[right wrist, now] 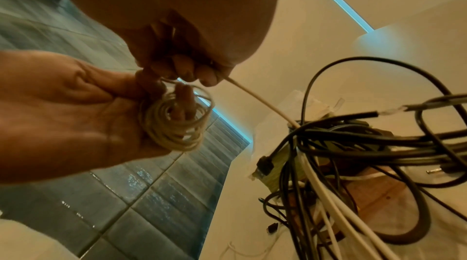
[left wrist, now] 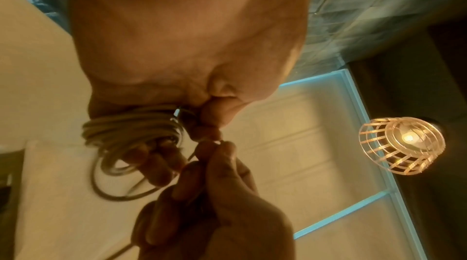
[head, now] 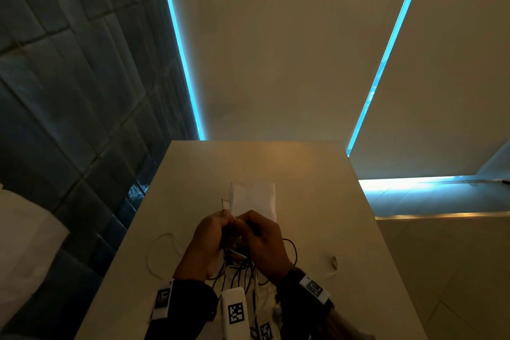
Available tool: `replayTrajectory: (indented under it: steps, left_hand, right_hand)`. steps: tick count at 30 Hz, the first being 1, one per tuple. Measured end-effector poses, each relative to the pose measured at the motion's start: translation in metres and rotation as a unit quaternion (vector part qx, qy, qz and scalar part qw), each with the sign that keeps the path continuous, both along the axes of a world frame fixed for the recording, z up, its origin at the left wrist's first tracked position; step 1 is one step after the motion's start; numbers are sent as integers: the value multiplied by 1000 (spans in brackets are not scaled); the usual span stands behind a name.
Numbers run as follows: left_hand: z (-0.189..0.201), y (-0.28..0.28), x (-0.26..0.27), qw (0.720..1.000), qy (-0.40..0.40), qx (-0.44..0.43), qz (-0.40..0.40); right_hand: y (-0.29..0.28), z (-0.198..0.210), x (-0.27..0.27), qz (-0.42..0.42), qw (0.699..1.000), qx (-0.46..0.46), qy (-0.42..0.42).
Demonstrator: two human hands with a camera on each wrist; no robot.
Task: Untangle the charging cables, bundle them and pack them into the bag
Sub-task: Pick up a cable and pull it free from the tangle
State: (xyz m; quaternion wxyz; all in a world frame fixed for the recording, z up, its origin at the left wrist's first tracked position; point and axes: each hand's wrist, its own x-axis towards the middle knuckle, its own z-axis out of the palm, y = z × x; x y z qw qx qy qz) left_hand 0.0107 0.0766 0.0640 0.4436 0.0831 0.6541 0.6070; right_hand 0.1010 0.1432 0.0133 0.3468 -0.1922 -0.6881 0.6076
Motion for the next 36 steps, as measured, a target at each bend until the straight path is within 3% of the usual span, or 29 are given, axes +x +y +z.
replayTrajectory:
  steps: [6,13,24,36]
  left_hand:
    - [1,-1,-4,972,-129,189,50]
    - [9,1,0,969,-76,222,81]
    - [9,0,-1,947,-88,284,125]
    - [22,-7,-10,934,-72,309,163]
  right_hand:
    - [-2,-11,2,50,998,11,-47]
    - [-1,-18,6,47,996,-52,-46]
    - [9,-68,16,29,990,7,-136]
    - [13,-86,20,32,977,20,-212]
